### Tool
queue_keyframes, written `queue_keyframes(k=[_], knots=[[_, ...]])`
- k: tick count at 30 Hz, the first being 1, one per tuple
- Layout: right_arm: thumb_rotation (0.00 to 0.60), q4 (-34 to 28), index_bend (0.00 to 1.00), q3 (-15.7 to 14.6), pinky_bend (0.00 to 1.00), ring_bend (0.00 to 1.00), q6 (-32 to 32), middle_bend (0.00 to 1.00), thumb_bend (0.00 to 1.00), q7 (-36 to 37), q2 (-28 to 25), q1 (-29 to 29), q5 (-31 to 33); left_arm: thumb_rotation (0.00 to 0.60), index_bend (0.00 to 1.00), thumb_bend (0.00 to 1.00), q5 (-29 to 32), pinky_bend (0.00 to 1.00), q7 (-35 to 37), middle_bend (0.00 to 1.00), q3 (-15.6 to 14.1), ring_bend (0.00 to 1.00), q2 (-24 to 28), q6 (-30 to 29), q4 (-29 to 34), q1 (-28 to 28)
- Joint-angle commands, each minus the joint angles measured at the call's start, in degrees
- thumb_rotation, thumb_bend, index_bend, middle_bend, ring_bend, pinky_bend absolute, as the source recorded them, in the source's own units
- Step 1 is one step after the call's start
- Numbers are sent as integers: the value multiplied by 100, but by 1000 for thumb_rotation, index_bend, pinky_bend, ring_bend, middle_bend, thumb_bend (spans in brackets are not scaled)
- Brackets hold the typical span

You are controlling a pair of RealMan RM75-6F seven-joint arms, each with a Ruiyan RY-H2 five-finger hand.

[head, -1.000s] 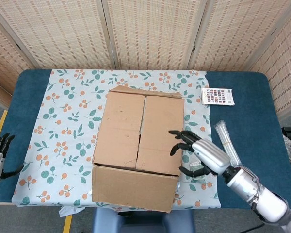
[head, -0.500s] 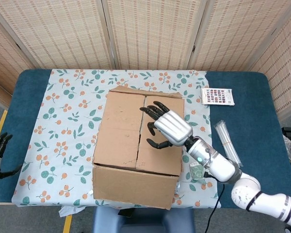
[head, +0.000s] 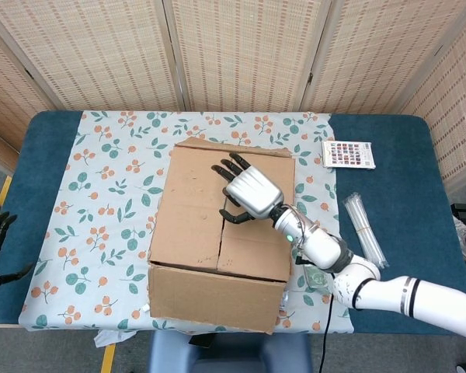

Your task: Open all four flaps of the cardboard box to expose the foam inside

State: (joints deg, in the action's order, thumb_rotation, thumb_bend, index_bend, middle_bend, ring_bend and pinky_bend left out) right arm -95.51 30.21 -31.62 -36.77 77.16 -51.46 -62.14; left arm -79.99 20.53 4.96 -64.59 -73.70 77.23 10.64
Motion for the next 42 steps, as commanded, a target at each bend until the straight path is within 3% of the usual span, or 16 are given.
queue_keyframes(k=[1, 12, 31, 42], knots=[[221, 218, 669, -211, 0, 66, -85, 112, 493, 158, 127, -261, 112, 600, 0, 294, 4, 0, 95, 52, 3, 43, 10, 21, -37, 3], [196, 710, 677, -757, 0, 55, -241, 108, 493, 569, 351, -856, 253, 600, 0, 294, -16, 0, 301, 52, -2, 43, 26, 24, -120, -3], [192, 1333, 677, -1342, 0, 55, -494, 98, 492, 1121, 683, -1351, -119, 600, 0, 294, -49, 0, 465, 53, 6, 41, 46, -69, -156, -39], [192, 1245, 676, -1618, 0, 51, -573, 96, 493, 1073, 432, -1414, -75, 600, 0, 294, -27, 0, 438, 53, 17, 40, 30, -84, -163, -47]])
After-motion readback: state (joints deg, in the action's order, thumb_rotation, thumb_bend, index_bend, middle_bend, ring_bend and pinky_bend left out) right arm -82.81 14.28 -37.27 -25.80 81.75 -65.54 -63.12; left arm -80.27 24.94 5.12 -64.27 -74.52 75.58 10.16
